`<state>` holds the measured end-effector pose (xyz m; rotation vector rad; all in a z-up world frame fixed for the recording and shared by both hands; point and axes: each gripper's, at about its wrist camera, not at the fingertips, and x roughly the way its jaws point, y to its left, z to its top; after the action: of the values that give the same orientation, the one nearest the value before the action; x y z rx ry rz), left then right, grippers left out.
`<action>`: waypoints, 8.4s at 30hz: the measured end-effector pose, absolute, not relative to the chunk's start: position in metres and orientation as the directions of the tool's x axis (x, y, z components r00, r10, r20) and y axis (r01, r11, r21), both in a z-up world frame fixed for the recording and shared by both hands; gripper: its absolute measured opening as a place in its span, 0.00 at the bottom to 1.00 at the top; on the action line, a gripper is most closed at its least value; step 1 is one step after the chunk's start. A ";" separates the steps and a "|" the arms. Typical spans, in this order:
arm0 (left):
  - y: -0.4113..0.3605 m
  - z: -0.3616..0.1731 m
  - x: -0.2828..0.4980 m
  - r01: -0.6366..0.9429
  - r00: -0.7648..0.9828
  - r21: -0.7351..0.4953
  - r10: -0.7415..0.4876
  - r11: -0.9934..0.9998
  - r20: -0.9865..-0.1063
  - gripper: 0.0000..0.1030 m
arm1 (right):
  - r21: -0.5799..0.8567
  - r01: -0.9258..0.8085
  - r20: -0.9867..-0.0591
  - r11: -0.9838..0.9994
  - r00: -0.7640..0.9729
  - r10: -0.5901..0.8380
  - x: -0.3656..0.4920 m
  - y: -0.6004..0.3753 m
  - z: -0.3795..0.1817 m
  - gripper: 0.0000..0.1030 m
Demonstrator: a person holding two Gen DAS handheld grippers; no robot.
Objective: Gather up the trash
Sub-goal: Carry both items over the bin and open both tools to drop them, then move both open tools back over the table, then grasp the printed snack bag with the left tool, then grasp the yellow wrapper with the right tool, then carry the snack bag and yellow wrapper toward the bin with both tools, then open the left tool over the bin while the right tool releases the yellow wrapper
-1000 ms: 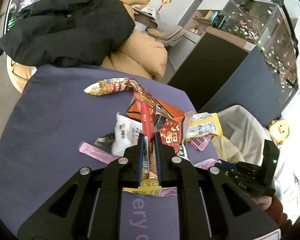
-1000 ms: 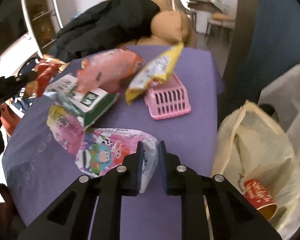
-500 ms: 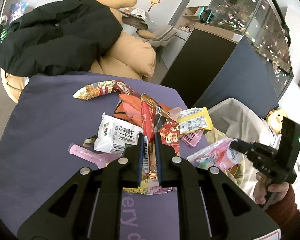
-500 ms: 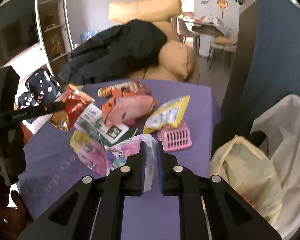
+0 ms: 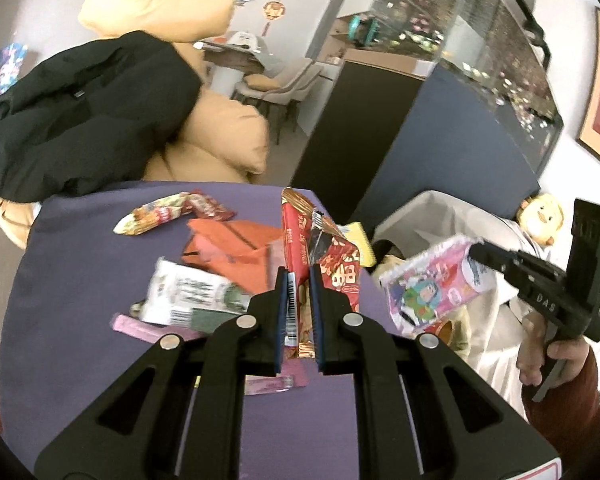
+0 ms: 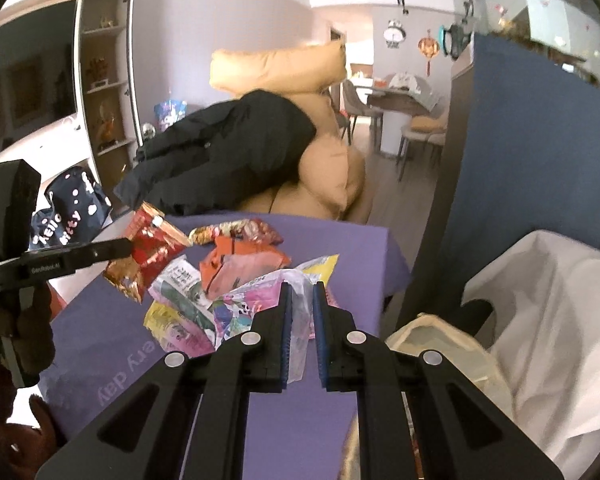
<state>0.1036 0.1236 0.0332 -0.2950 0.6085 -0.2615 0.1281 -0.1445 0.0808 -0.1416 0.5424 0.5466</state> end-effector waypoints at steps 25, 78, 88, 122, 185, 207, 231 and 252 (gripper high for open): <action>-0.086 -0.008 0.188 0.441 0.494 -0.376 -0.570 0.815 -0.656 0.09 | 0.086 -0.157 -0.483 0.984 0.857 0.179 0.124 -0.342 0.077 0.12; 0.112 -0.035 0.127 0.082 0.730 -0.324 -0.278 0.943 -0.625 0.48 | 0.120 -0.177 -0.729 0.977 0.652 0.207 0.163 -0.288 -0.063 0.47; 0.168 -0.047 0.103 -0.033 0.750 -0.354 -0.211 0.935 -0.626 0.53 | 0.141 -0.357 -0.660 0.923 0.662 0.356 0.156 -0.220 -0.016 0.58; 0.195 -0.065 0.121 -0.038 0.725 -0.411 -0.258 0.911 -0.639 0.54 | -0.108 -0.495 -0.758 0.862 0.602 0.251 0.146 -0.082 -0.055 0.70; 0.210 -0.001 0.123 -0.013 0.792 -0.400 -0.235 0.916 -0.564 0.31 | 0.090 -0.523 -0.610 0.847 0.644 0.463 0.195 -0.067 0.048 0.12; 0.040 0.047 0.134 0.309 0.713 -0.296 -0.426 0.904 -0.556 0.31 | 0.037 -0.370 -0.452 0.928 0.822 0.346 0.119 -0.217 0.098 0.12; -0.116 -0.062 0.215 0.389 0.405 -0.376 -0.523 0.841 -0.750 0.31 | 0.124 -0.210 -0.471 0.970 0.848 0.244 0.124 -0.318 0.062 0.12; -0.042 -0.023 0.182 0.325 0.571 -0.353 -0.480 0.877 -0.667 0.46 | 0.238 -0.241 -0.629 0.941 0.700 0.338 0.154 -0.288 -0.023 0.12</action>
<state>0.1823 -0.0424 -0.0229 -0.2000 0.8400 -0.4758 0.1542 -0.2883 -0.0232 0.1412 0.7274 0.3233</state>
